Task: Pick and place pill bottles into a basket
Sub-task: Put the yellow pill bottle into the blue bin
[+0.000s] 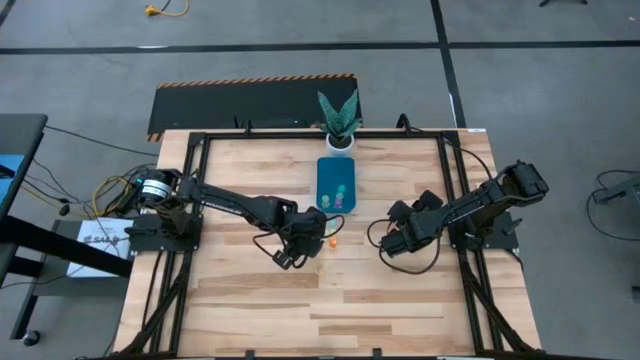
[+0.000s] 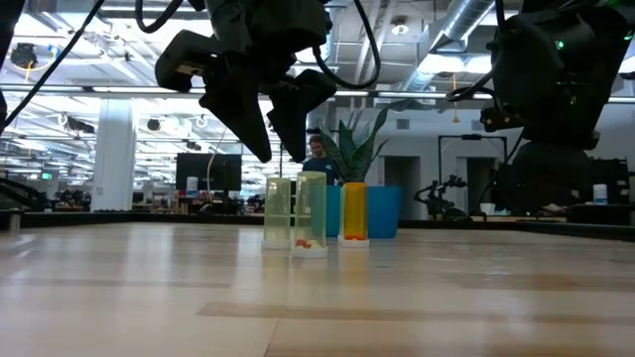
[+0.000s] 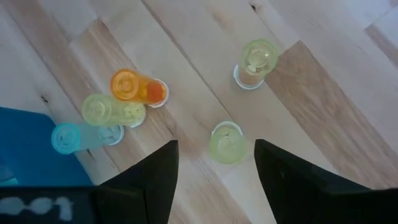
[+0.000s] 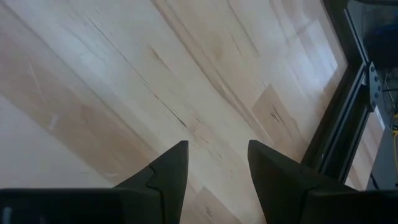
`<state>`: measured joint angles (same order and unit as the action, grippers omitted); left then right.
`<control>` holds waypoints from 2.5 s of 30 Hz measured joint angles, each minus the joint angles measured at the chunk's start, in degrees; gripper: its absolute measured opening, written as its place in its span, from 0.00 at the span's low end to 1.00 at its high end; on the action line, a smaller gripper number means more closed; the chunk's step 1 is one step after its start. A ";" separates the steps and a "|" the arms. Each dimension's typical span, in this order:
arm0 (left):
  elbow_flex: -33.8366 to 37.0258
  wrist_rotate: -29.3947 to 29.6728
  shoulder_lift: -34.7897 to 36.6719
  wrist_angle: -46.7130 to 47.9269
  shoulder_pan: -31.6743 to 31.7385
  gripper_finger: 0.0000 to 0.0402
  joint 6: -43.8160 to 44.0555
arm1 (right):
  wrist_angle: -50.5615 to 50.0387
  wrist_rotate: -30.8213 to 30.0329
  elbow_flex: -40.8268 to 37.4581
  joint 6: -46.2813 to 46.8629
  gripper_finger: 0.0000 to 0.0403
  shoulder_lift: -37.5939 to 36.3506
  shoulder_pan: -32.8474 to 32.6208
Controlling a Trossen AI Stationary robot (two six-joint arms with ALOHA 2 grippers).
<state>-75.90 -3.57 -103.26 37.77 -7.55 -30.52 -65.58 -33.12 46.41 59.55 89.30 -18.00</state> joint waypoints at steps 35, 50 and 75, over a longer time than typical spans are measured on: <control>-9.64 1.04 -9.46 9.00 -1.70 0.50 -3.39 | 1.11 -0.02 -0.02 -0.15 0.39 -0.04 0.00; -9.31 -3.43 -11.32 10.15 0.06 0.50 -5.53 | 1.46 0.00 -0.02 -0.15 0.39 -0.04 0.00; -9.40 -8.69 -13.99 10.40 2.15 0.50 -8.94 | 1.82 0.04 -0.02 -0.13 0.39 0.00 0.02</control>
<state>-85.30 -12.26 -117.25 48.17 -5.40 -39.47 -63.76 -33.08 46.39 59.41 89.30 -17.98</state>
